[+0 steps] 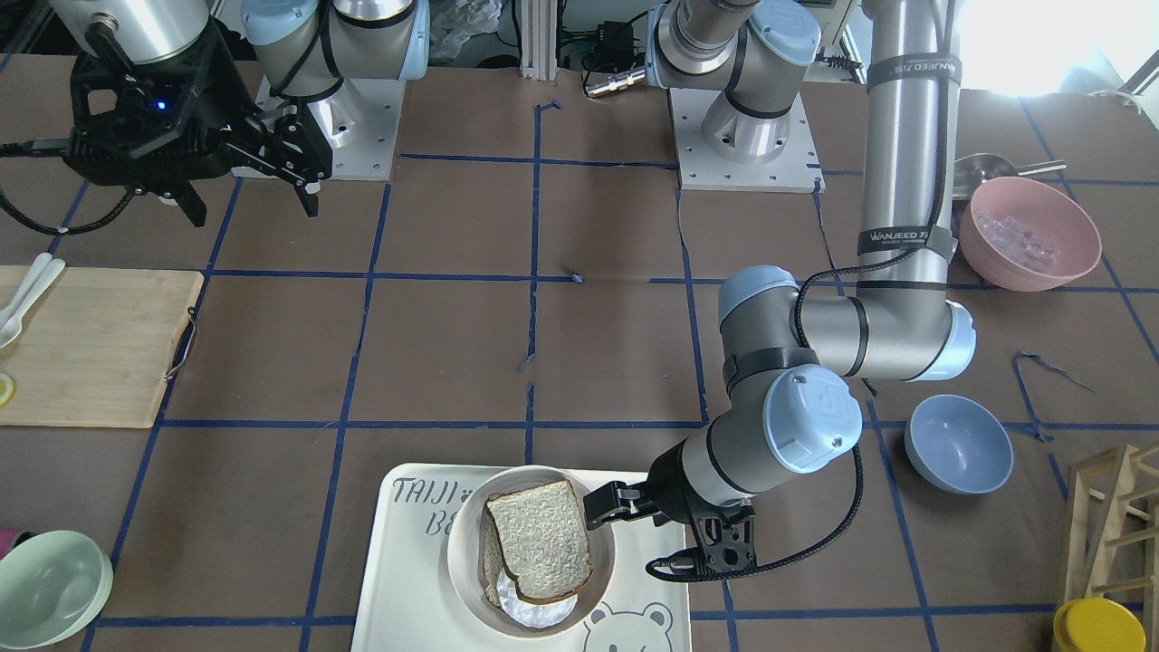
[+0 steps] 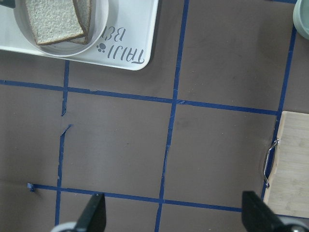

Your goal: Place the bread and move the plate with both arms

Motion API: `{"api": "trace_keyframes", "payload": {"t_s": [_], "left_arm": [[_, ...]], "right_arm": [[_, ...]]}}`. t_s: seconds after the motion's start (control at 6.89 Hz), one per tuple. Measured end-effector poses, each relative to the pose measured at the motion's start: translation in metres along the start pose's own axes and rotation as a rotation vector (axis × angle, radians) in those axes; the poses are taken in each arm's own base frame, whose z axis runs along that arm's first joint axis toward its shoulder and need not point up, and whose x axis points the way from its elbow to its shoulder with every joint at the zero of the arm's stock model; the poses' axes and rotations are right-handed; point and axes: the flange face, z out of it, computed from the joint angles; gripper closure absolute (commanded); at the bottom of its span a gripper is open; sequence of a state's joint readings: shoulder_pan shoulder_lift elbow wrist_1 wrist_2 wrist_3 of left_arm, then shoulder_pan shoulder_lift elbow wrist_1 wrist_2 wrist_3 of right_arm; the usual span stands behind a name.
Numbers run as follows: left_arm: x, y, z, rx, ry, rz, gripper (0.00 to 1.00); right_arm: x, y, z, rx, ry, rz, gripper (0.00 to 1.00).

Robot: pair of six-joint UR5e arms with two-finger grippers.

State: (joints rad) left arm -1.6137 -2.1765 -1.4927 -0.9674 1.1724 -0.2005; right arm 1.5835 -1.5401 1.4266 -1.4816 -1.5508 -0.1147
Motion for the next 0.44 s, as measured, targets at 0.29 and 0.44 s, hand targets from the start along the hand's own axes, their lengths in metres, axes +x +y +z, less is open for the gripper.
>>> {"api": "trace_keyframes", "payload": {"t_s": [0.29,0.44], "left_arm": [[0.017,0.030,-0.065,-0.040,-0.069,-0.019,0.00],[0.027,0.048,-0.102,-0.056,-0.101,-0.025,0.00]], "right_arm": [[0.000,0.000,0.000,0.001,0.000,-0.005,0.00],[0.000,0.000,0.000,0.001,0.000,-0.006,0.00]]}}
